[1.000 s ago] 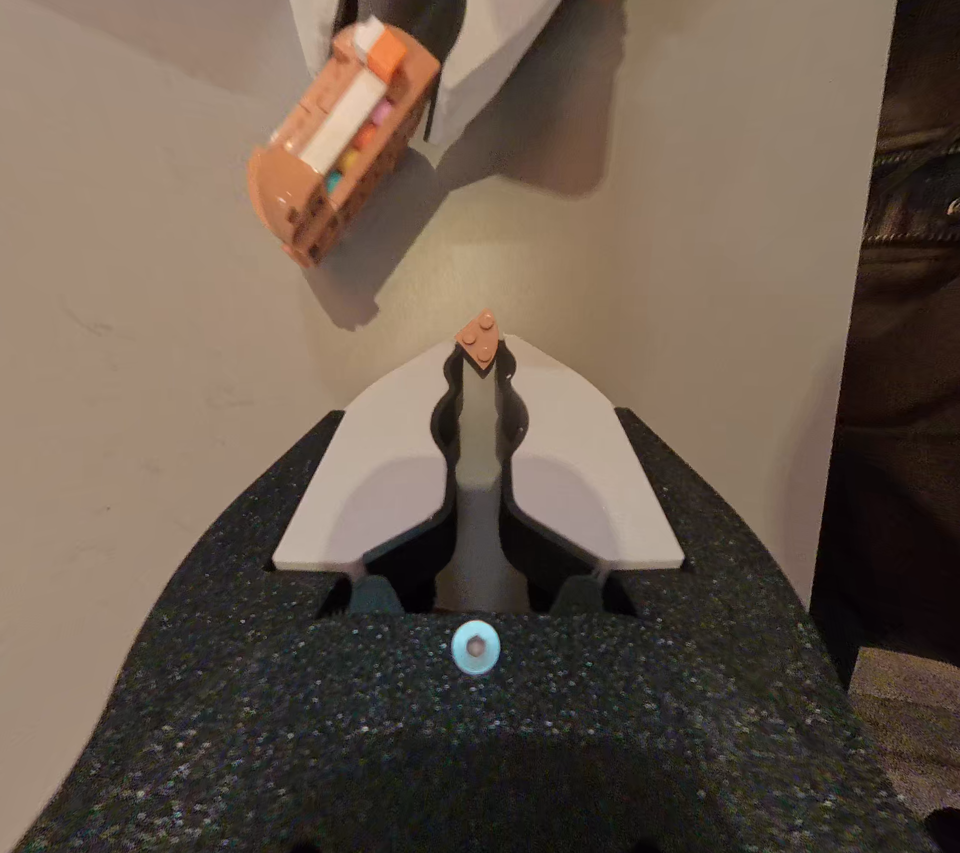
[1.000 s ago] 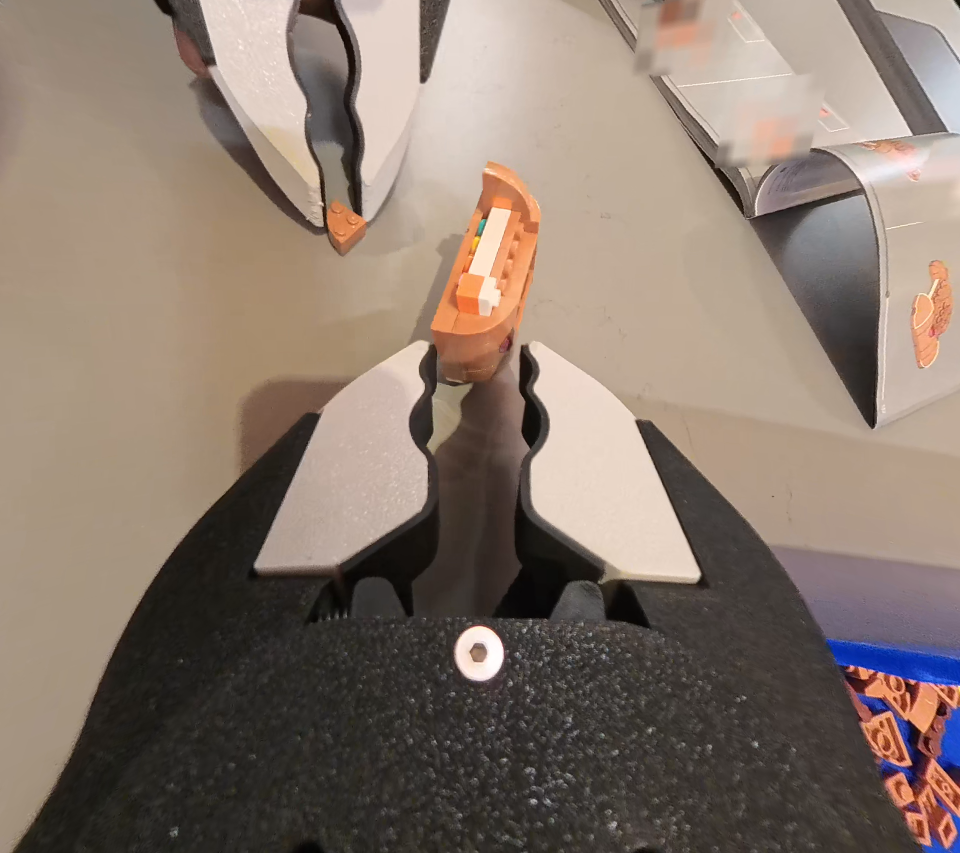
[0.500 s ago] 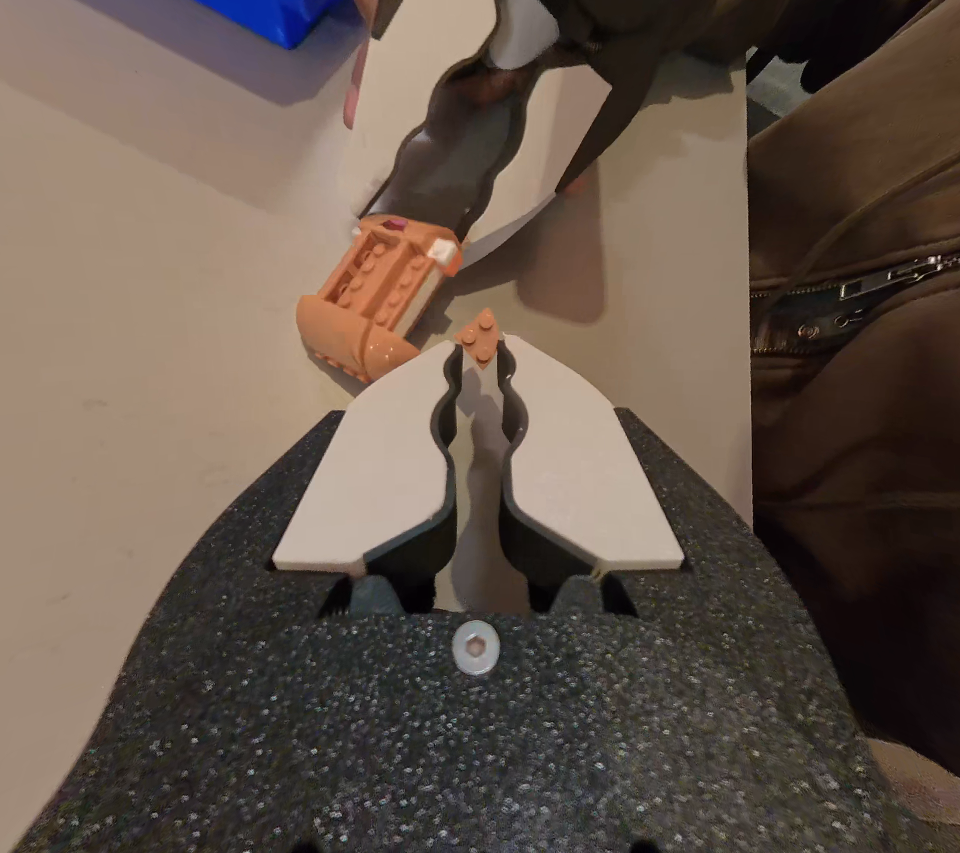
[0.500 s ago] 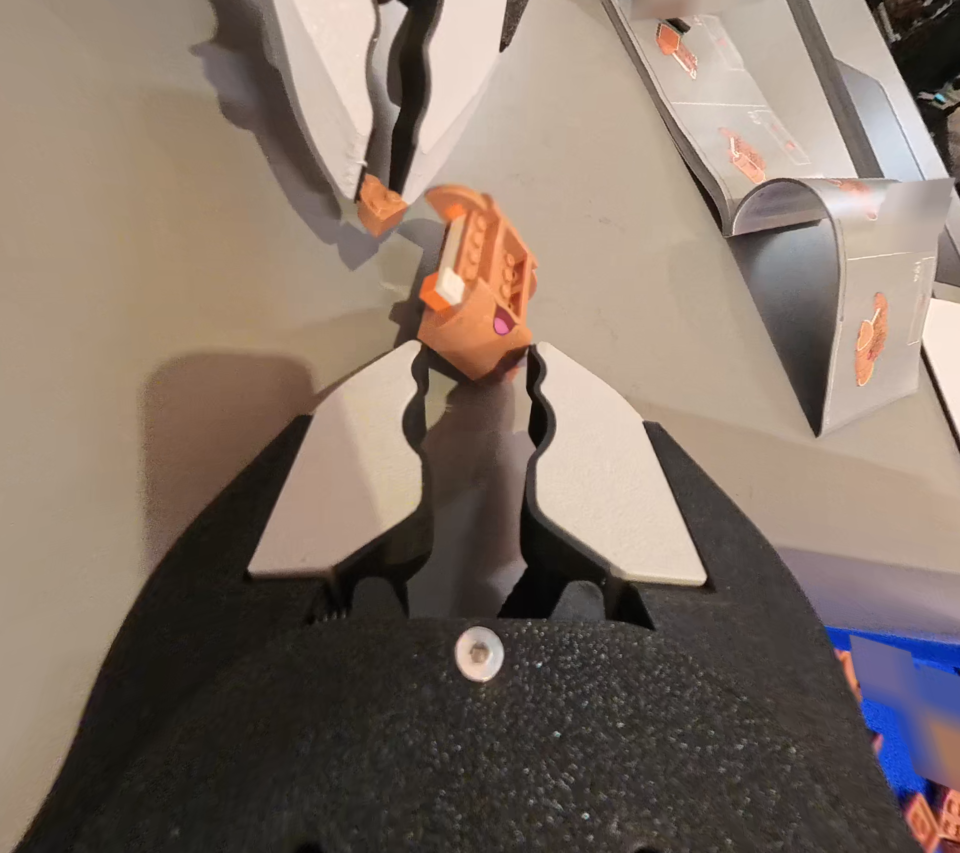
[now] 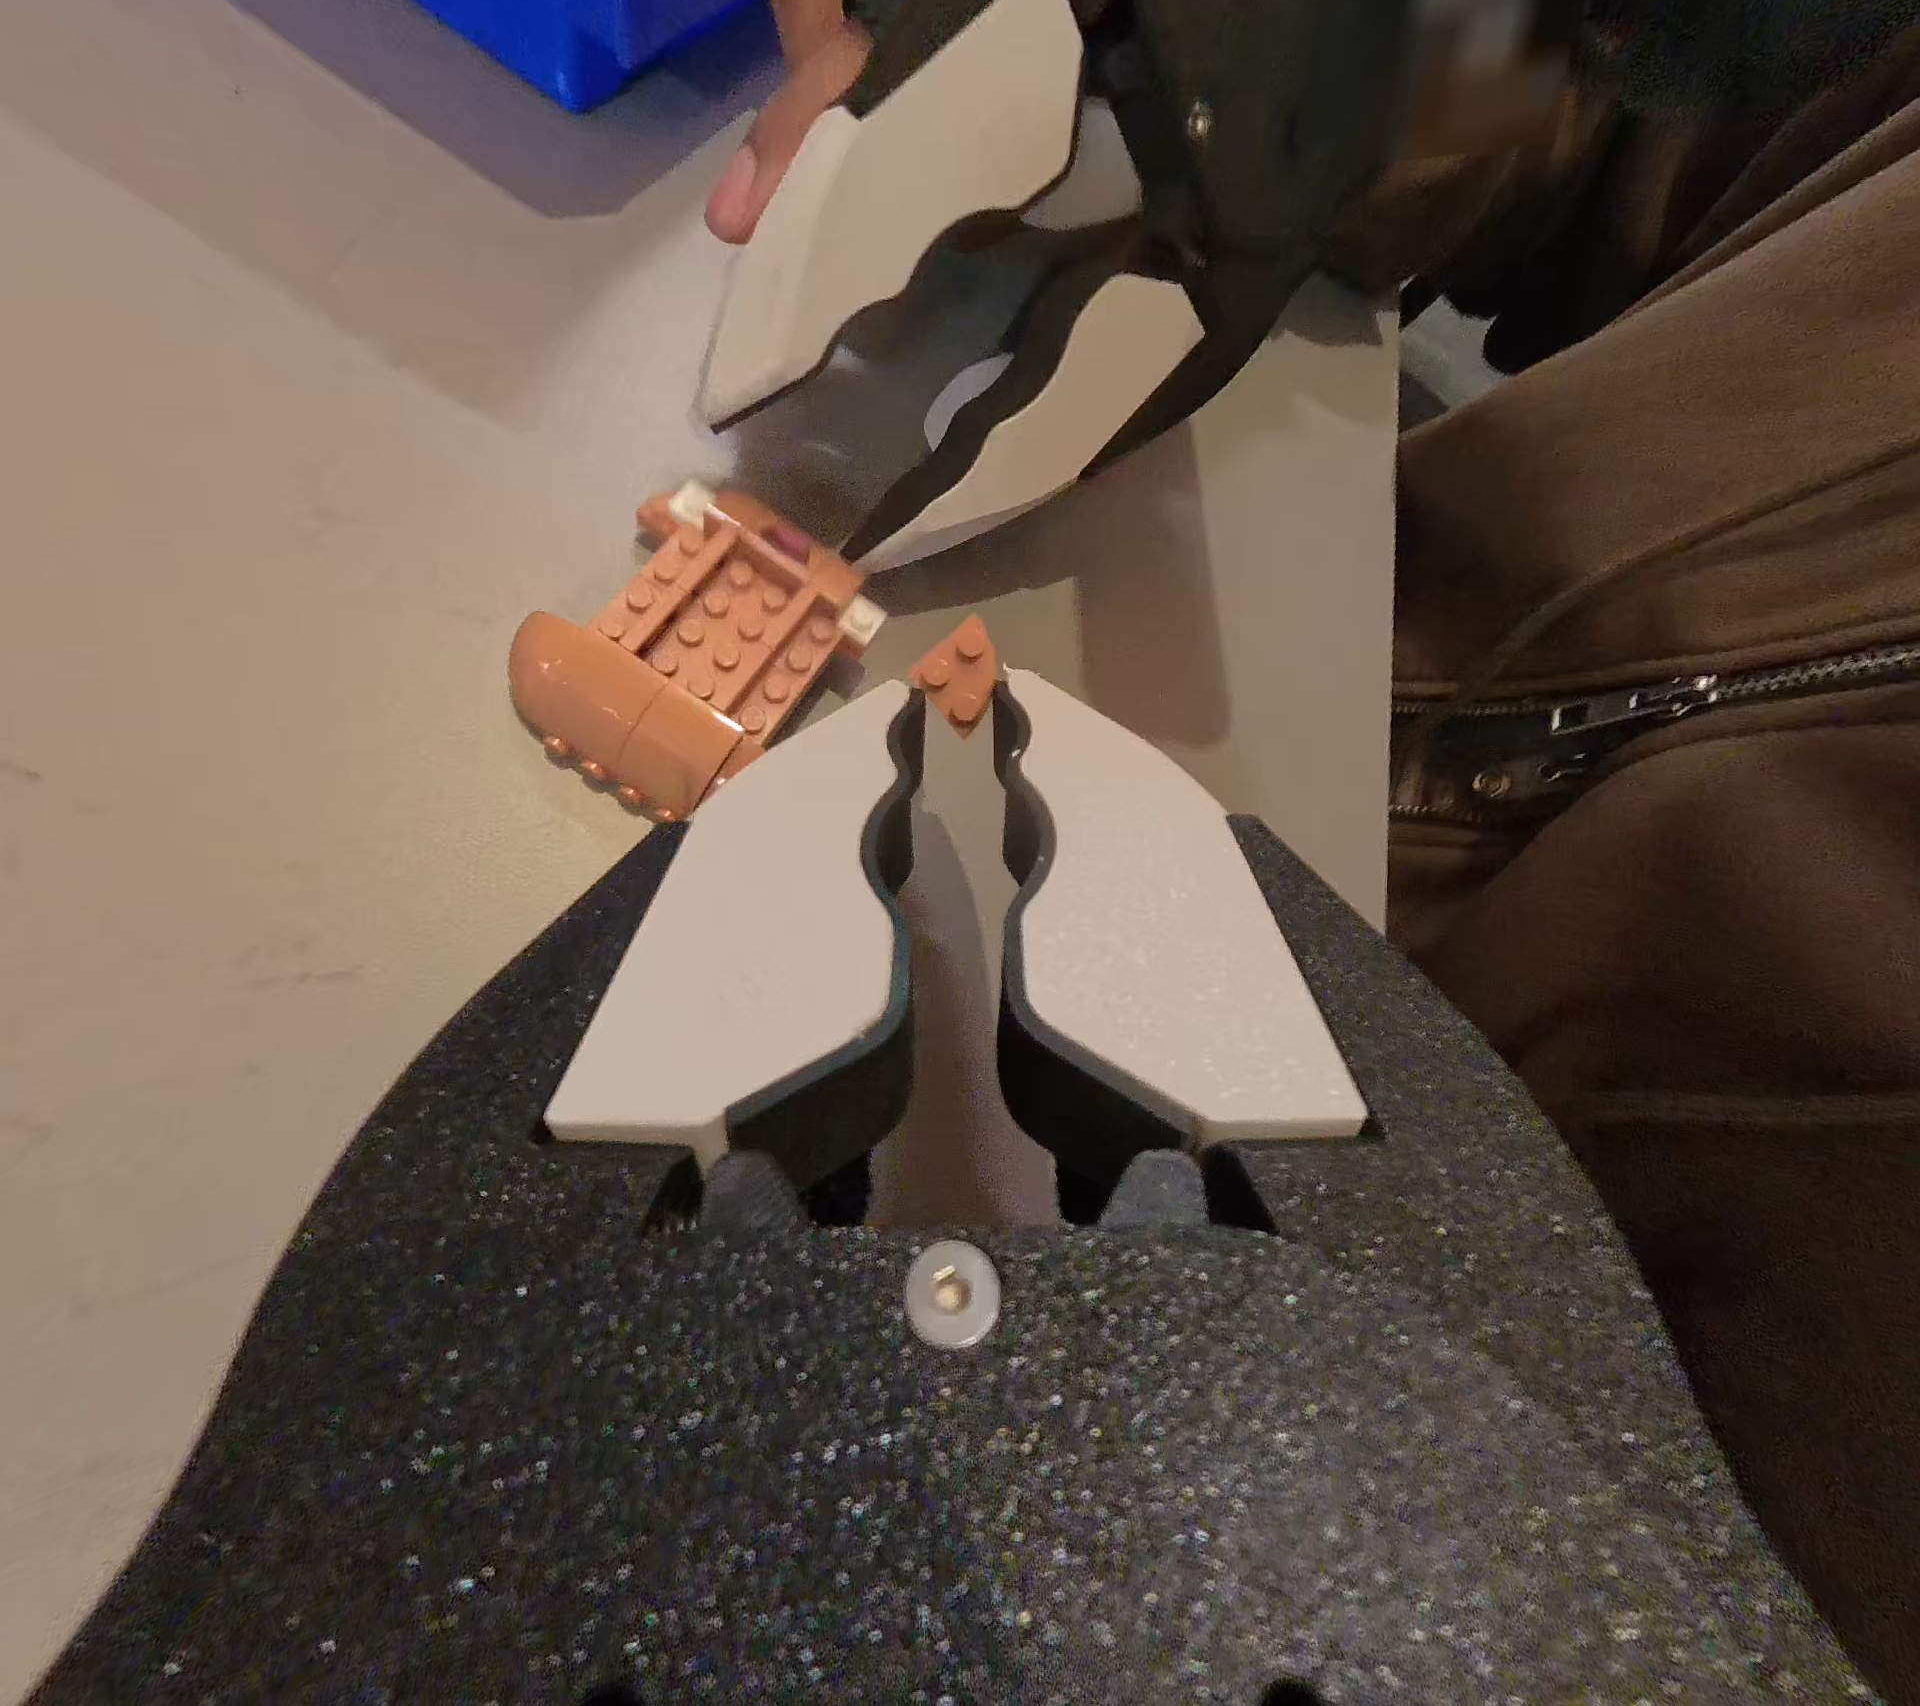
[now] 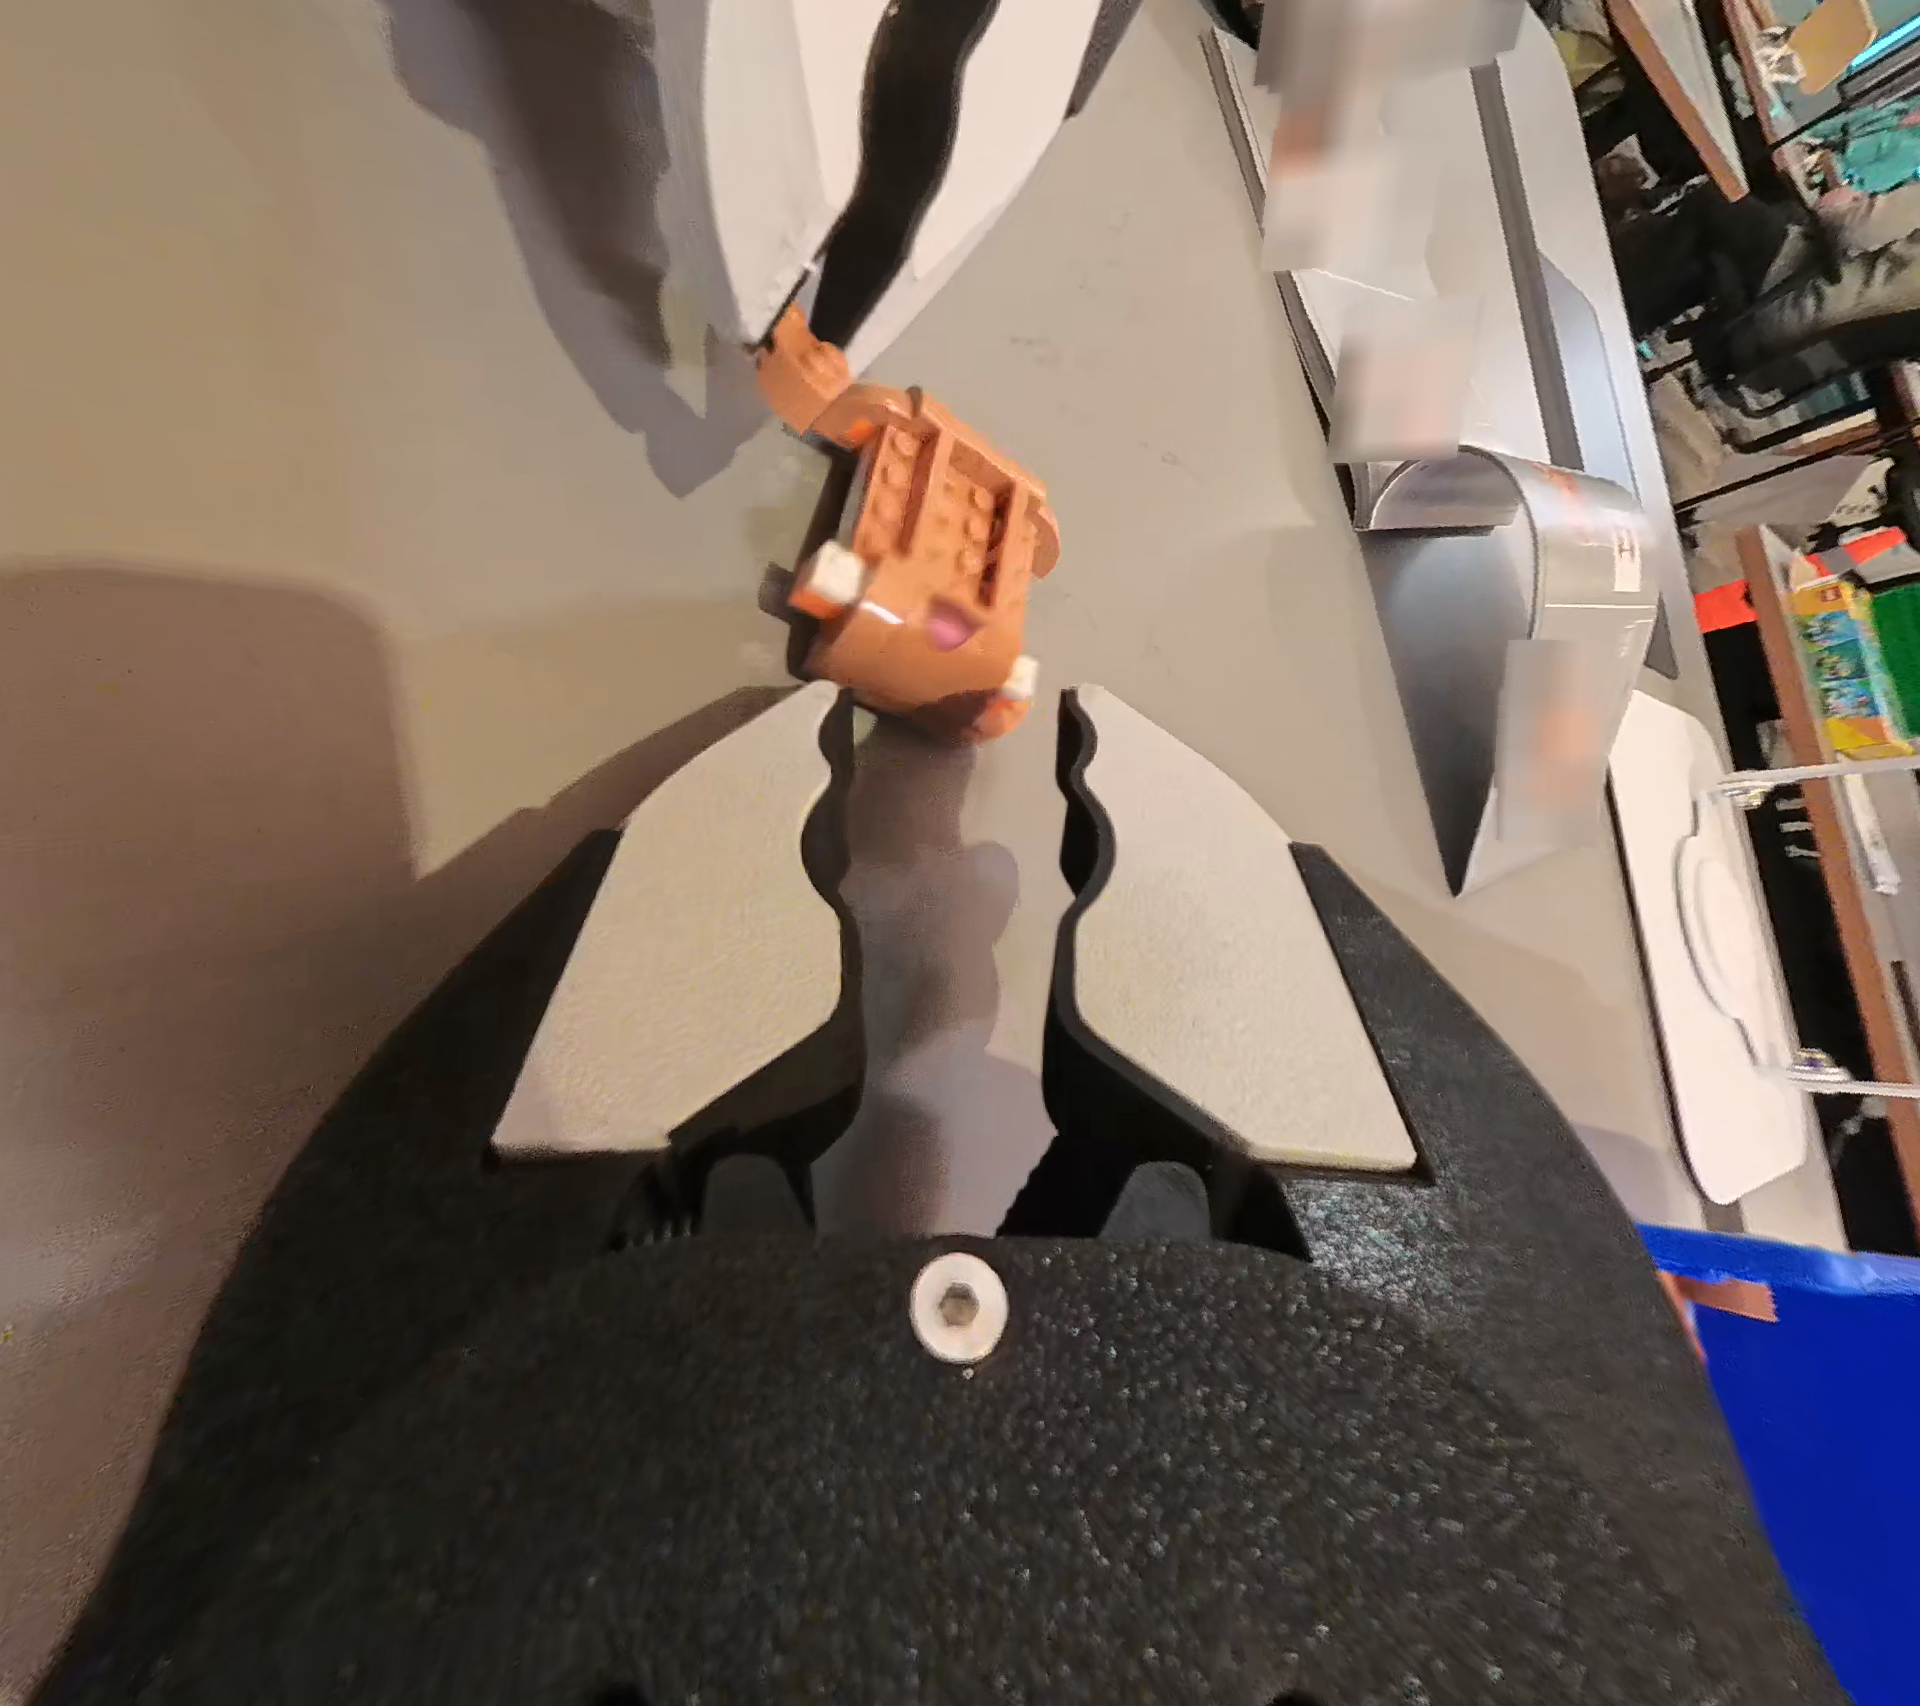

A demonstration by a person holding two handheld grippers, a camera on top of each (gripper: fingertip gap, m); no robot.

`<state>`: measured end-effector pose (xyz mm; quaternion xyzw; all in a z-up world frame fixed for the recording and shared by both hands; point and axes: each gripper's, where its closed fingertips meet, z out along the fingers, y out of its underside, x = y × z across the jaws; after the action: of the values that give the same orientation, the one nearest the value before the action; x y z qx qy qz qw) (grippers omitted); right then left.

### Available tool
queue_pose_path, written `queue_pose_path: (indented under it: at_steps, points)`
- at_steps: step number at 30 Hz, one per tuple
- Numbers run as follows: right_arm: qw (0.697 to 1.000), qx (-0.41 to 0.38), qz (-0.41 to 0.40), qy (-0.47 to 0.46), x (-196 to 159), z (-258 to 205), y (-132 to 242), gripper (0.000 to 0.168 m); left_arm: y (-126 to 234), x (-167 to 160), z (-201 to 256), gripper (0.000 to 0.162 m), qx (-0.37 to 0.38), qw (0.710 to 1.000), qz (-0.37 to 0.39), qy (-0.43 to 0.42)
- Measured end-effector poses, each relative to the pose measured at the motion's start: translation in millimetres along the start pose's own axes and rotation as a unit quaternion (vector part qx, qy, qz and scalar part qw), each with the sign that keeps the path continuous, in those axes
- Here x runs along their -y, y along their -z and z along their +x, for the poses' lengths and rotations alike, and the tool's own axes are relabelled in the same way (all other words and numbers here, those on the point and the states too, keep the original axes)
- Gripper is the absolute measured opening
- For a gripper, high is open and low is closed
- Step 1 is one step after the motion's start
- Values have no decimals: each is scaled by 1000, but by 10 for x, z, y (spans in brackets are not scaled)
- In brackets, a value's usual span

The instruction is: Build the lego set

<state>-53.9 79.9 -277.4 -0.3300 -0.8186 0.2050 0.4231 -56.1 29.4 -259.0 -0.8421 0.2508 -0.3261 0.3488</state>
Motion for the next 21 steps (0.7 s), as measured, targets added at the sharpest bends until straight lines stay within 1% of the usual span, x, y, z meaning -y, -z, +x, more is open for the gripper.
queue_pose_path:
  at_steps: [5,8,10,15,17,19,21]
  points:
    - [999,-18,0,44,-19,-1,88,40,6,64,-21,12,-12,998,29,51]
    - [995,-41,46,77,148,-17,189,40,-21,109,13,12,-23,997,39,69]
    - [988,-60,80,118,307,-61,250,37,-62,124,42,12,-27,997,36,68]
    - [965,-99,95,223,470,-210,267,34,-142,165,133,12,-37,997,32,61]
    - [959,-104,98,245,495,-264,261,30,-151,178,160,12,-40,997,33,61]
    - [954,-120,95,257,504,-259,255,23,-160,173,168,12,-37,997,31,60]
    - [949,-142,87,266,501,-209,262,9,-162,167,158,12,-30,997,33,55]
